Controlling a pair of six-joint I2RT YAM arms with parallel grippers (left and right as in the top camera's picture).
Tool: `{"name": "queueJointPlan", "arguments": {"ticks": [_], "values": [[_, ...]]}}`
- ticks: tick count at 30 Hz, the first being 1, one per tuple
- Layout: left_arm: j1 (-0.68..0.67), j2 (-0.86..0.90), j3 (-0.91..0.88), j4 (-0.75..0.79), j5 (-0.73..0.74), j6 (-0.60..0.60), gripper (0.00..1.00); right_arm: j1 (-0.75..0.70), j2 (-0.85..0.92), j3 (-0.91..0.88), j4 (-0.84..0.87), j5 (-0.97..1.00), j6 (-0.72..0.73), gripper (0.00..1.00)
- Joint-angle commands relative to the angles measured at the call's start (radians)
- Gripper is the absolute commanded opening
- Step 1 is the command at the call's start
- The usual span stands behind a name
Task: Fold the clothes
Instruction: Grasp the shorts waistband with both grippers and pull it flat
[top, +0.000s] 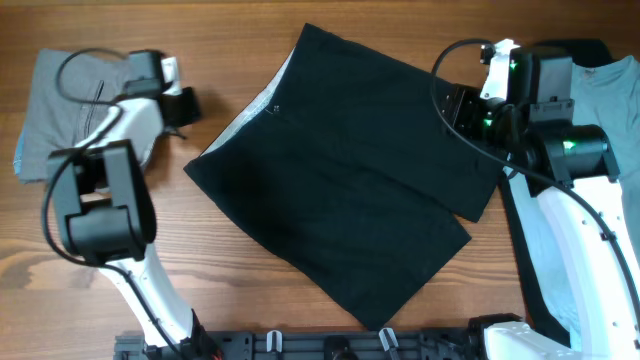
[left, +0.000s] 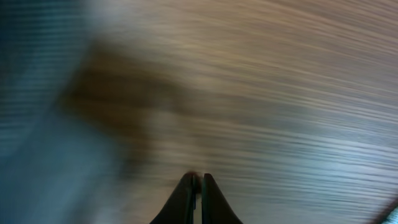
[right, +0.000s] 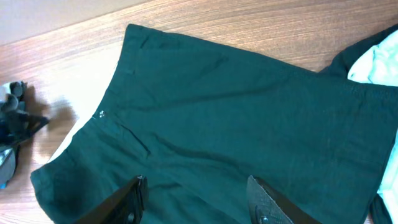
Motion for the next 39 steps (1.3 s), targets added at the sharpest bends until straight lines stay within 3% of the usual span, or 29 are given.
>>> {"name": "queueJointPlan", "arguments": {"ticks": [1,6,10,13,16,17,19,22,27,29,31,39], "values": [[-0.012,0.0,0.018,-0.042,0.144,-0.035,0.22,-0.005,0.076,0.003,-0.025,0.048,0.004,0.57],[-0.092,-0.129,0.018,-0.125,0.169,0.078,0.4,-0.009,0.288,0.003,-0.104,0.093,0.129,0.41],[-0.212,-0.175,0.018,-0.107,0.2,0.225,0.43,-0.011,0.293,0.003,-0.047,-0.061,0.031,0.47],[-0.336,-0.114,0.018,-0.021,0.174,0.306,0.53,-0.011,0.215,0.003,-0.063,-0.069,-0.026,0.54],[-0.391,-0.039,0.018,0.026,0.144,0.305,0.4,-0.011,0.173,0.003,-0.079,-0.064,-0.025,0.56],[-0.403,-0.009,0.018,0.029,0.144,0.304,0.21,-0.011,0.168,0.003,-0.081,-0.064,-0.026,0.57],[-0.41,0.029,0.018,0.024,0.148,0.301,0.05,-0.011,0.169,0.003,-0.082,-0.064,-0.025,0.57],[-0.389,0.084,0.018,0.023,0.089,0.257,0.04,-0.011,0.169,0.003,-0.077,-0.064,-0.023,0.58],[-0.19,0.13,0.018,0.04,-0.239,0.026,0.04,-0.011,0.169,0.003,-0.077,-0.06,-0.024,0.57],[-0.07,0.129,0.018,0.033,-0.214,-0.019,0.04,-0.011,0.17,0.003,-0.069,-0.049,-0.025,0.63],[0.0,0.124,0.018,0.021,-0.089,-0.019,0.04,-0.011,0.183,0.003,-0.062,-0.011,-0.022,0.65],[-0.067,0.067,0.018,-0.063,-0.039,-0.014,0.05,-0.01,0.369,0.003,-0.038,-0.07,0.079,0.64]]}}
